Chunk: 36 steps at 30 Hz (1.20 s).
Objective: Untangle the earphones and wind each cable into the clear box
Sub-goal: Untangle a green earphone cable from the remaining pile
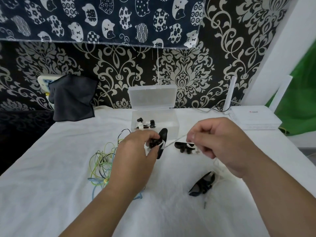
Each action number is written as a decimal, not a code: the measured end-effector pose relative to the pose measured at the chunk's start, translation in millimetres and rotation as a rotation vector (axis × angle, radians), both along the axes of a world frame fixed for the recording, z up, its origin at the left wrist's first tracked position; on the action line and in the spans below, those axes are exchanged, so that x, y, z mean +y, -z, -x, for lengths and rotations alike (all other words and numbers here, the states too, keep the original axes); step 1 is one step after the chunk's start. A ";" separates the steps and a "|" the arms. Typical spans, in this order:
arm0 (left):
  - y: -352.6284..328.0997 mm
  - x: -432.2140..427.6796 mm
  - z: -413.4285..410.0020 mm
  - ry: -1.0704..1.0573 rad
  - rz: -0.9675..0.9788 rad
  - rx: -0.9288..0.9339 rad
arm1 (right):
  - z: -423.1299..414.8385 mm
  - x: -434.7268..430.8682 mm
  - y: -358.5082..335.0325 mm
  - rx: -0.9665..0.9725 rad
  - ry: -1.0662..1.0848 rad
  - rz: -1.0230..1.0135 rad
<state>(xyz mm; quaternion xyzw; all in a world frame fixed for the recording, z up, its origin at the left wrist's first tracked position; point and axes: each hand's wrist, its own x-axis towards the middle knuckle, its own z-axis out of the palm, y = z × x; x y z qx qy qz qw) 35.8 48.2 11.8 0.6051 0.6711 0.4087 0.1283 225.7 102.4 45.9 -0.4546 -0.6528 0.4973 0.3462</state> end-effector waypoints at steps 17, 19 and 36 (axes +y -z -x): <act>-3.2 0.2 -8.3 0.383 0.166 -0.837 | 13.3 10.2 23.4 0.051 0.334 0.040; -2.5 0.6 -8.3 0.373 0.185 -0.806 | 13.7 9.8 22.1 0.094 0.354 -0.007; -4.5 3.0 -9.3 0.307 0.090 -0.980 | 12.8 12.7 28.9 -0.030 0.330 0.096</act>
